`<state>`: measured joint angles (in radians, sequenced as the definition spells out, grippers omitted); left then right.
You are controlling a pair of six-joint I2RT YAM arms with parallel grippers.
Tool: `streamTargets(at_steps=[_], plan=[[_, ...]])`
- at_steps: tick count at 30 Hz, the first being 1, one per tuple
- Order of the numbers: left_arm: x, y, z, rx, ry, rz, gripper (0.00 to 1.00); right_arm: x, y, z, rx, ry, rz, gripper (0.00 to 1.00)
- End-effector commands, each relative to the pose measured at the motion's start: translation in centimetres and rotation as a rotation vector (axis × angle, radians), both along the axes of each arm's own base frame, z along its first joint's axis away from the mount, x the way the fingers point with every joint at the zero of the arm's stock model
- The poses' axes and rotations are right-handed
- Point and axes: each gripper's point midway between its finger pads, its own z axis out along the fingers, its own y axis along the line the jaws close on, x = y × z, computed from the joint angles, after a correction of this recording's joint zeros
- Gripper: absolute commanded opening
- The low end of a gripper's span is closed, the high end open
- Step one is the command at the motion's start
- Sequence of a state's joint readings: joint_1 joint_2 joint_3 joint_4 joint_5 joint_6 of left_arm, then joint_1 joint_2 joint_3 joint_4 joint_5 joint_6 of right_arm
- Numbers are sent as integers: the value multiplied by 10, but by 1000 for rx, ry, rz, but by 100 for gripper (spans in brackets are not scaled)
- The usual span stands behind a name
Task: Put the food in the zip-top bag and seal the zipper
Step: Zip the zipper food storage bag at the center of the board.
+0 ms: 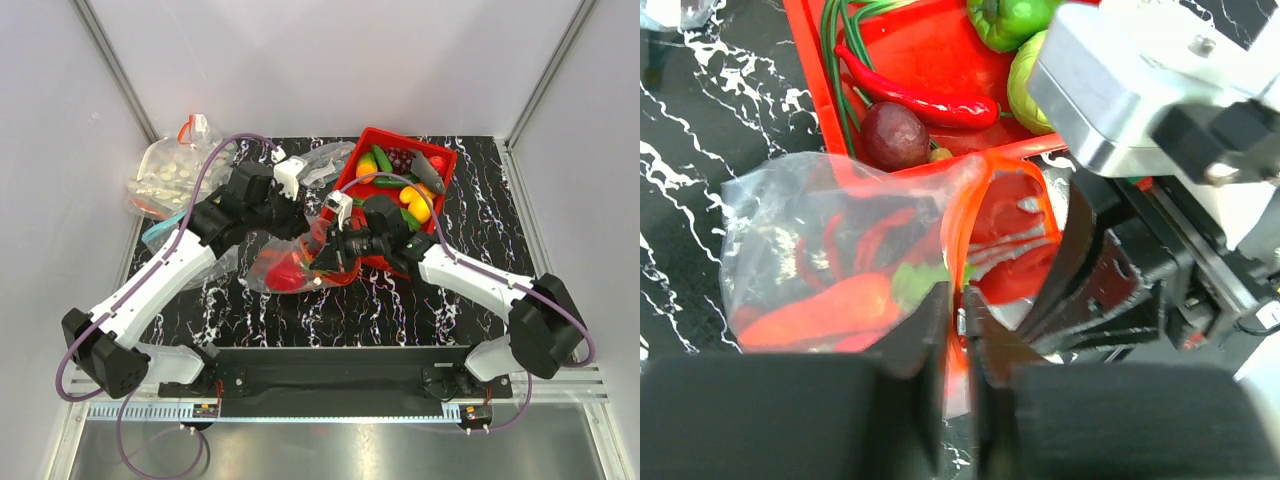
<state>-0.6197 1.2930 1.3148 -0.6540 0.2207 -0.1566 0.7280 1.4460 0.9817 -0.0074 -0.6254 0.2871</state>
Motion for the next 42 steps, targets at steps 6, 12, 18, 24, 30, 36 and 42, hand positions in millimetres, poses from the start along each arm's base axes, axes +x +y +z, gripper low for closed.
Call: streamTargets(at_steps=[6,12,18,24,30,36,42], plan=[[6,5,41,-49,-146,-7,75,-21,3,65,213,-1,-20,0],[-24,15,75,-133,-228,-55,98,-16,-9,98,256,-4,-136,0],[-60,23,63,-189,-288,-153,99,-8,-18,128,273,44,-259,0],[-93,14,57,-253,-350,-318,94,-2,-26,132,245,129,-361,0],[-123,3,53,-263,-603,-541,92,-2,-26,135,274,221,-407,0],[-135,4,55,-199,-803,-694,90,-3,-28,142,317,279,-440,0],[-127,-13,53,-110,-801,-741,75,-3,-32,152,355,310,-473,0]])
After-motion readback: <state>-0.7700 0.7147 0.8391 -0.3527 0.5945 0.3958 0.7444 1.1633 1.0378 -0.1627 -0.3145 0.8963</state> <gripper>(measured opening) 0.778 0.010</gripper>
